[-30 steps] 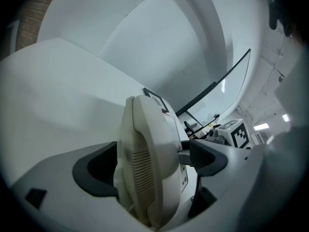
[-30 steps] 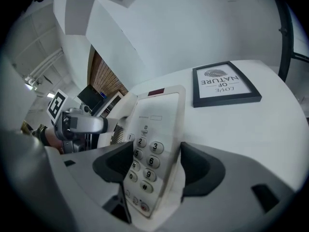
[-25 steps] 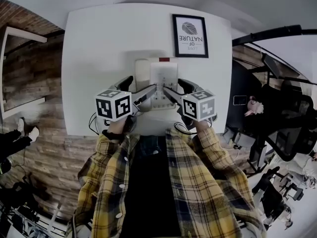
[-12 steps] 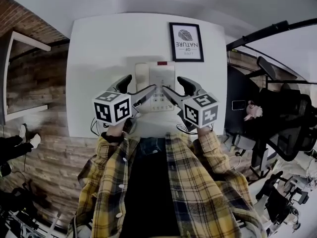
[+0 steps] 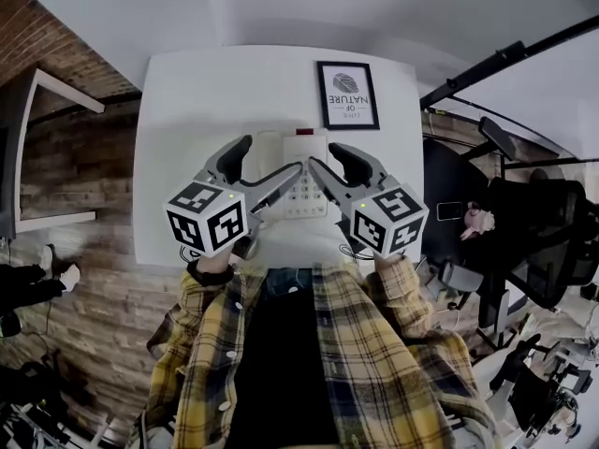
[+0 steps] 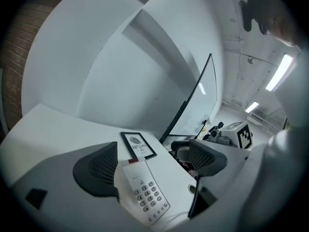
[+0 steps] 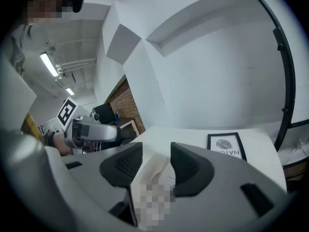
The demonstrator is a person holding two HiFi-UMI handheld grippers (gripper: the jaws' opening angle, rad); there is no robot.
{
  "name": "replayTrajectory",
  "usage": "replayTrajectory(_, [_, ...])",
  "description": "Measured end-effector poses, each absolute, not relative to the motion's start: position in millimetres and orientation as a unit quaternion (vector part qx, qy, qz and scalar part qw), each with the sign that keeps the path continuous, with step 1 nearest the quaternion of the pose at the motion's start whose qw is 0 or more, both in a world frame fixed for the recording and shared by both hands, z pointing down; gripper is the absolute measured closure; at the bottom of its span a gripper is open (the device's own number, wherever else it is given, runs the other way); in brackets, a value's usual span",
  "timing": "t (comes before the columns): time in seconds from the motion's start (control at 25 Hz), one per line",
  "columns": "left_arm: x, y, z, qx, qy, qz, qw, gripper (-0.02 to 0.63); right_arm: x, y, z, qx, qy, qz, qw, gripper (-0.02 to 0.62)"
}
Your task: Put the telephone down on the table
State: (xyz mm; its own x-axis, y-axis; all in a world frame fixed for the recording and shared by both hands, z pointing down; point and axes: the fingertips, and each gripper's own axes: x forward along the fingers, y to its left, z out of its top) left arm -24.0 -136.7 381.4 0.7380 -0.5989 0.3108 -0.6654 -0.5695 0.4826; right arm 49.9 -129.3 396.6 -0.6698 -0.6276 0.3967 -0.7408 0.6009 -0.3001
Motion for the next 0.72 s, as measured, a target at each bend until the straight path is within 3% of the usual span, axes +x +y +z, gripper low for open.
replayTrajectory(0.52, [-16.7, -126.5, 295.0, 0.919, -0.336, -0.003, 0.205, 0.131, 38.5, -122.8, 303.9, 0.389, -0.912, 0.120, 0.045, 0.483])
replayTrajectory(0.72, [-20.0, -124.1, 275.9, 0.922, -0.340, -0.011, 0.184, 0.133, 35.5, -118.8, 283.0, 0.398, -0.913, 0.073, 0.049, 0.512])
